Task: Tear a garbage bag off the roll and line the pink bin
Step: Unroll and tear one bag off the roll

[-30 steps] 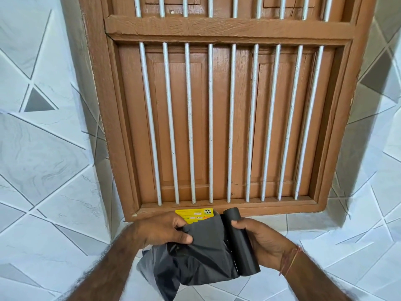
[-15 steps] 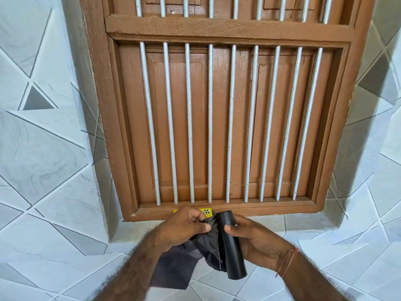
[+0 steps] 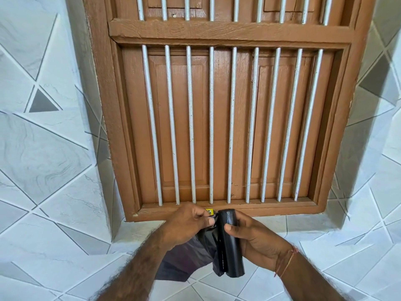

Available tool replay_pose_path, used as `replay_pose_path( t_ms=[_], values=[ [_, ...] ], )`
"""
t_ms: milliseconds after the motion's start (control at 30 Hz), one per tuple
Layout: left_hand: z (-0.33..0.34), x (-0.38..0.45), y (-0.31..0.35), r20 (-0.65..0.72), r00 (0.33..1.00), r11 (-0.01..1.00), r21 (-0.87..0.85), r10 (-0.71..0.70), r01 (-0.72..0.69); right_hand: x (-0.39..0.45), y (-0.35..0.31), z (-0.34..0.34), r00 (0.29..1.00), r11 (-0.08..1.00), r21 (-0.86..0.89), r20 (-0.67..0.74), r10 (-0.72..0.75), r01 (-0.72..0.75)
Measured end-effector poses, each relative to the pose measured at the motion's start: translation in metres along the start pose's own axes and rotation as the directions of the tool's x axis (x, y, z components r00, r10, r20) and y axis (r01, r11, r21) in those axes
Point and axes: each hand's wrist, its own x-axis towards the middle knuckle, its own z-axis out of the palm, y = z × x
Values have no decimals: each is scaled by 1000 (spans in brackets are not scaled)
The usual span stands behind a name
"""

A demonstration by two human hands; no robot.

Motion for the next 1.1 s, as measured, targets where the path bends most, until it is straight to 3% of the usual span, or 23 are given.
replay_pose_path(
  t_ms=[200, 400, 500, 600, 700, 800, 1100],
  values=[
    [10, -1, -4, -197, 978, 998, 32, 66, -60, 6, 3, 5, 1000, 992, 126, -18, -23, 25],
    [17, -3, -3, -330, 942, 991, -91, 61, -96, 16, 1, 10, 991, 969, 230, -116, -68, 93],
    [15, -5, 2, -249, 968, 993, -103, 26, -53, 19, 1, 9, 984, 982, 153, -159, -85, 109],
    [2, -6, 1, -45, 999, 991, -133, -27, 21, 18, -1, 5, 989, 990, 93, -109, -98, 109],
    [-10, -5, -3, 85, 987, 991, 4, -135, 136, 16, -5, 4, 994, 996, 10, -63, -87, 87],
    [-15, -5, -2, 106, 983, 988, -13, -150, 152, 17, -5, -1, 990, 994, -41, -93, -106, 103],
    [-8, -10, -4, 5, 997, 996, -37, -82, 82, 21, 6, 2, 985, 983, 146, -145, -92, 114]
  ],
)
